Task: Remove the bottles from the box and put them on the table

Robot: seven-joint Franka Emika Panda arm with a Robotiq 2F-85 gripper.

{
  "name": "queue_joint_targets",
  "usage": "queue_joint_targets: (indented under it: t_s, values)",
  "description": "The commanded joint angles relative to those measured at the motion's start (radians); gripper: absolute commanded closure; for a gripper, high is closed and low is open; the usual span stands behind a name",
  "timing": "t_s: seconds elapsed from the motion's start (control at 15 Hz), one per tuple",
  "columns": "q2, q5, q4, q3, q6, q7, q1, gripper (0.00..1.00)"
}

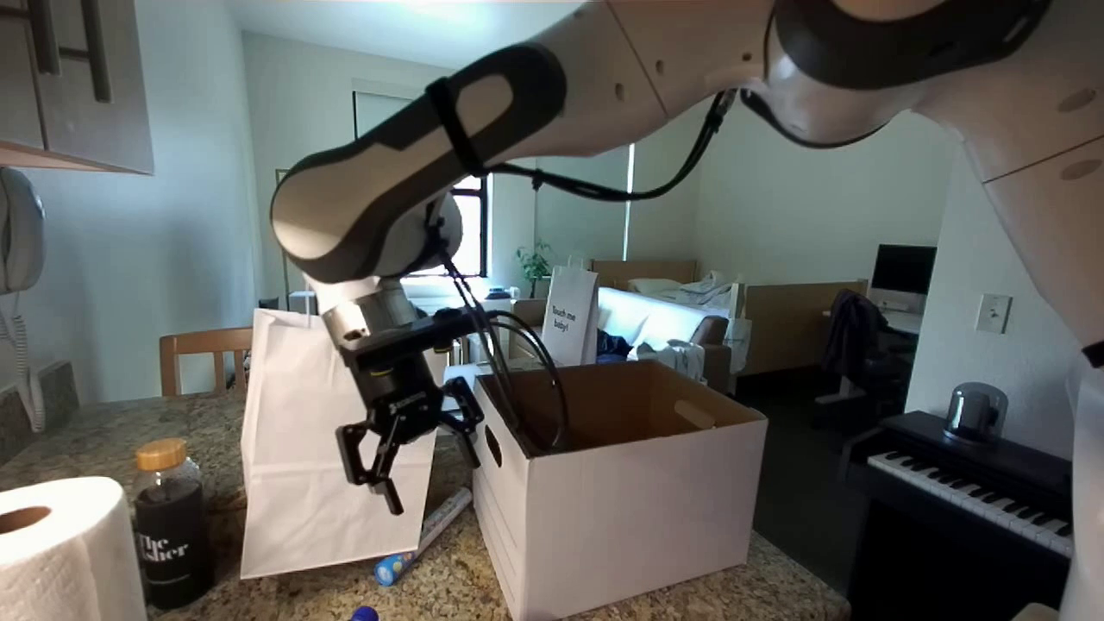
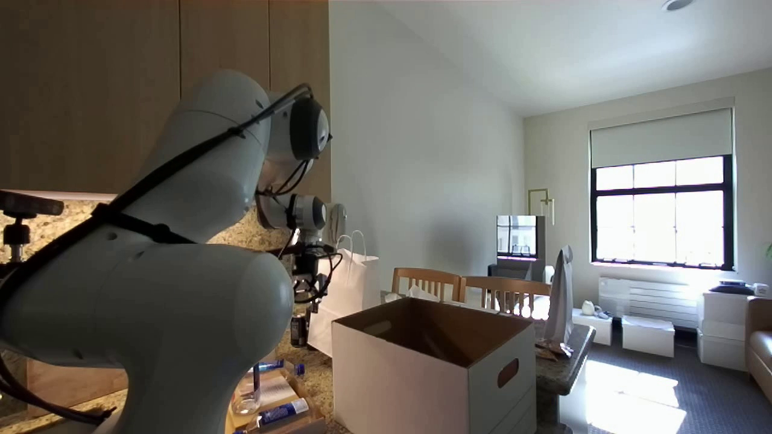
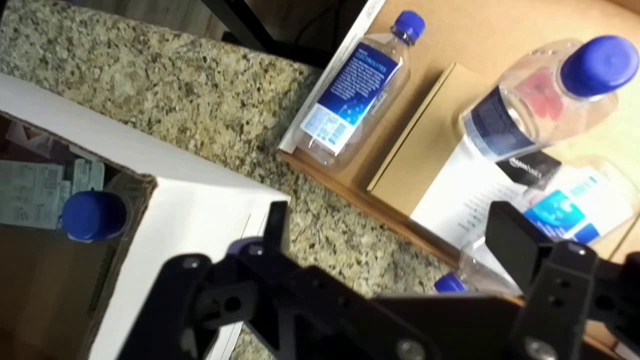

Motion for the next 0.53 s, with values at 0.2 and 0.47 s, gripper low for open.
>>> queue_joint_targets:
  t_s: [0.2,0.47]
  values:
    - [-0.336,0.035,-0.370,-0.014,0.376,-0.011,-0.153,0.00]
    - [-0.490,0.090,-0.528,-0.044,0.501,-0.100,-0.275,0.00]
